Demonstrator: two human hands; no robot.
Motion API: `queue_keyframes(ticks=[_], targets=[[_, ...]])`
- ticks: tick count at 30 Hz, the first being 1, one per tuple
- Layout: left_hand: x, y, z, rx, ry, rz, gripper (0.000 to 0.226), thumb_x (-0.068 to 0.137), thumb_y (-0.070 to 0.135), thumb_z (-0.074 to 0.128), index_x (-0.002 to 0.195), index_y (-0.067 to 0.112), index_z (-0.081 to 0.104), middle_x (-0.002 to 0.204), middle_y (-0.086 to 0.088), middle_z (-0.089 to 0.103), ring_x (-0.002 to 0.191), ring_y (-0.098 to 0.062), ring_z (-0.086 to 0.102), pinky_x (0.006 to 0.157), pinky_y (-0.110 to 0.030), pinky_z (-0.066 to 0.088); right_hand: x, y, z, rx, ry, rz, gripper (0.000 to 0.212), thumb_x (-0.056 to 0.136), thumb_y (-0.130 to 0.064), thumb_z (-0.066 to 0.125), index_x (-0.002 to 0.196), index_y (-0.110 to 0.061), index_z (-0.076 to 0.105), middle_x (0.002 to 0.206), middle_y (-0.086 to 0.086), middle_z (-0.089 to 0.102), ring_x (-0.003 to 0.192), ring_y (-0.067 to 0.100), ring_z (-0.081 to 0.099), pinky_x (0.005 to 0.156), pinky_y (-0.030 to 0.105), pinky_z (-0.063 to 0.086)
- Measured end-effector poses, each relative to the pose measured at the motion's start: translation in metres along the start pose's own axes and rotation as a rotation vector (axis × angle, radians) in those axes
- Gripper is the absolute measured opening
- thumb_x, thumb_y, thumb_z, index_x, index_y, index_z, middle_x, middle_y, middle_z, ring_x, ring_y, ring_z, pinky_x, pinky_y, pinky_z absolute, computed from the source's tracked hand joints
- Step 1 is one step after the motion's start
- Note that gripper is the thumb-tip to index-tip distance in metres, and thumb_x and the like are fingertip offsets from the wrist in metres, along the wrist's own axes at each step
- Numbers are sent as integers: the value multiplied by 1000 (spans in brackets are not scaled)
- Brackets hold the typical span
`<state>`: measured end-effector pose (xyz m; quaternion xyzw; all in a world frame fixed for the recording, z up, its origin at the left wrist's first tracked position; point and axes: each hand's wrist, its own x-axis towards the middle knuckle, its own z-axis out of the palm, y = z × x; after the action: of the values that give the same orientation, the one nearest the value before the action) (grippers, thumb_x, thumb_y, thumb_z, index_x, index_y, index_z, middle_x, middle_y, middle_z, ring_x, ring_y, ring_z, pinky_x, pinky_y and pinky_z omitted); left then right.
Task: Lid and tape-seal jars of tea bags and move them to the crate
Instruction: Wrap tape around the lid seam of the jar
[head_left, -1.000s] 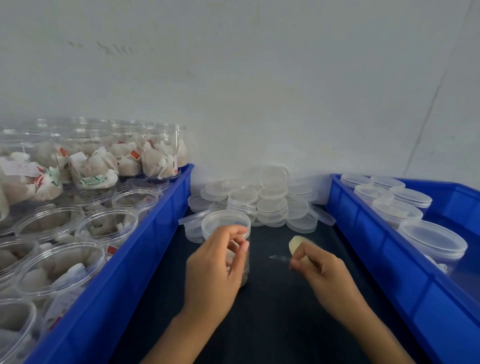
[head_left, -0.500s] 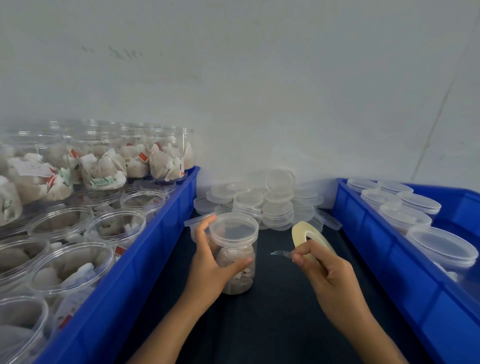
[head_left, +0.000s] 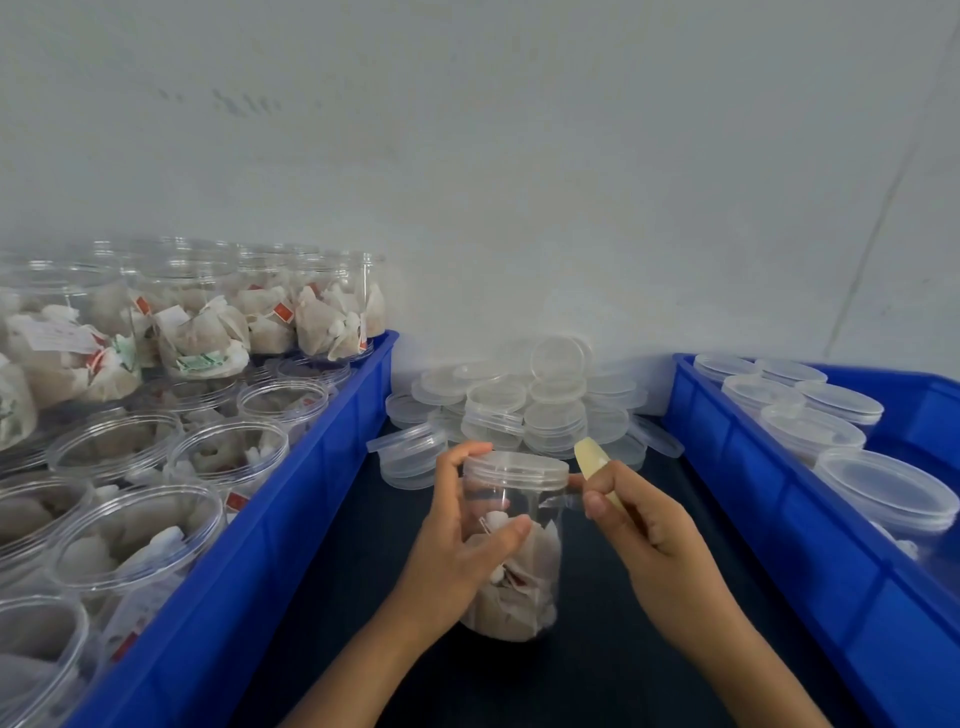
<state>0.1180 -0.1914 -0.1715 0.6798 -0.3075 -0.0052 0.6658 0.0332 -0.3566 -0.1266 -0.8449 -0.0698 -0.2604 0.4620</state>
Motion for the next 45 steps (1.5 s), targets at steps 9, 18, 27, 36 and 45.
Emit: queue_keyframes(ticks=[9,18,27,36,45], targets=[[4,-1,2,-14,40,72,39,88,55,49,121,37,38,90,16,64,82,-12,60,74,-30,51,14,-13,13,-137,15,-68,31,95,-11,57,68,-25,50,60,-24,48,59,-4,47,56,8,36],[9,1,6,-32,35,61,40,84,60,44,115,35,40,86,3,57,80,-14,54,76,-28,50,17,-20,14,-185,-18,47,32,97,-21,53,67,-32,48,59,-15,51,53,0,45,53,17,37],[8,1,7,-66,33,64,45,81,65,45,114,34,41,90,1,62,86,-13,60,79,-28,51,18,-19,19,-175,35,65,35,97,-22,54,66,-34,47,59,-10,50,53,0,46,52,17,38],[9,2,6,-62,83,0,60,68,90,31,106,44,43,117,3,62,108,-15,63,91,-33,51,15,-17,15,-113,30,-33,27,94,-12,57,69,-21,53,59,-22,47,56,-3,46,55,9,36],[10,4,6,-78,28,5,47,71,72,56,106,44,41,90,10,67,85,-4,64,80,-26,50,15,-12,24,-191,68,23,29,97,-21,55,70,-32,50,60,-14,50,53,3,41,55,21,33]])
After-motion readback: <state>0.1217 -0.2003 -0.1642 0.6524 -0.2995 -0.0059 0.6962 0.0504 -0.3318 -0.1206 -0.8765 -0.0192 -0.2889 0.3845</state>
